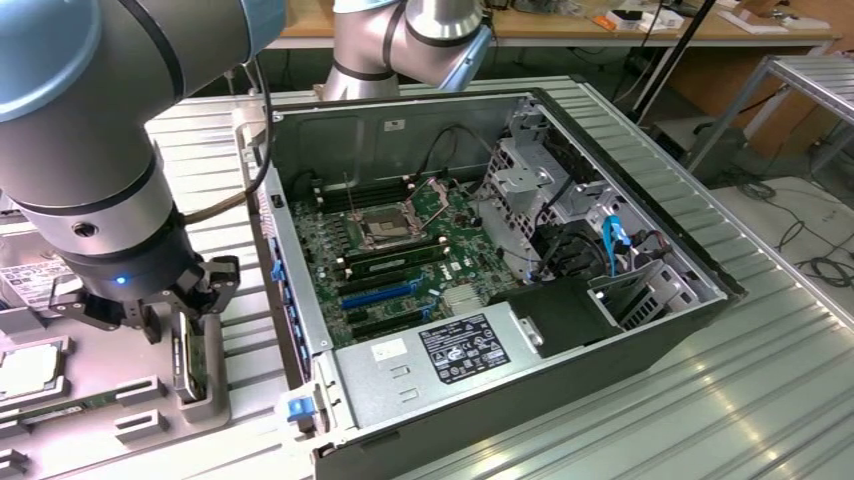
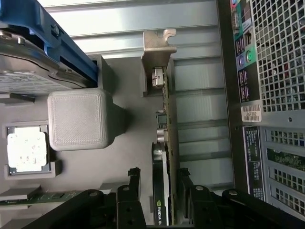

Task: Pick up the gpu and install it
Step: 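Pick up the gpu and move the gpu toward the slot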

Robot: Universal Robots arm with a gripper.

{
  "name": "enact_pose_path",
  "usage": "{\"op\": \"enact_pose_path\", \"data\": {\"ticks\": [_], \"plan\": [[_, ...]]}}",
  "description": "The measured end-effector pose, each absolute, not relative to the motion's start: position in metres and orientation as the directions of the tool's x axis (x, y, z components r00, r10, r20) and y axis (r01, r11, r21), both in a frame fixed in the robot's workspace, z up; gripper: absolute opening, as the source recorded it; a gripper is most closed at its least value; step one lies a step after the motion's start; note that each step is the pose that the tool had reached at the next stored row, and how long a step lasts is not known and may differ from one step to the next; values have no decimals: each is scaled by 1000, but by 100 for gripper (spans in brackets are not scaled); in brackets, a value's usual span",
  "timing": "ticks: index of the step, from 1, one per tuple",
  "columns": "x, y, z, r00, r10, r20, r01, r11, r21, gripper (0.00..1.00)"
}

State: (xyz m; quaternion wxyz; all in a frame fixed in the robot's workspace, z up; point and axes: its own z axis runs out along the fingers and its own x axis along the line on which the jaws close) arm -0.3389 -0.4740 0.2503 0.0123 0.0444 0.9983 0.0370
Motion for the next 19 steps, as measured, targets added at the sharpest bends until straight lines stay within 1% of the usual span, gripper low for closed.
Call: {"op": "enact_pose_path", "data": {"ticks": [13, 14, 15, 19], "plan": [[-337, -474, 245, -996, 89, -21, 87, 993, 75, 44], [-337, -474, 246, -996, 89, -21, 87, 993, 75, 42], [-337, -474, 245, -996, 89, -21, 87, 993, 75, 35], [-337, -474, 245, -996, 89, -21, 87, 993, 75, 35]]}}
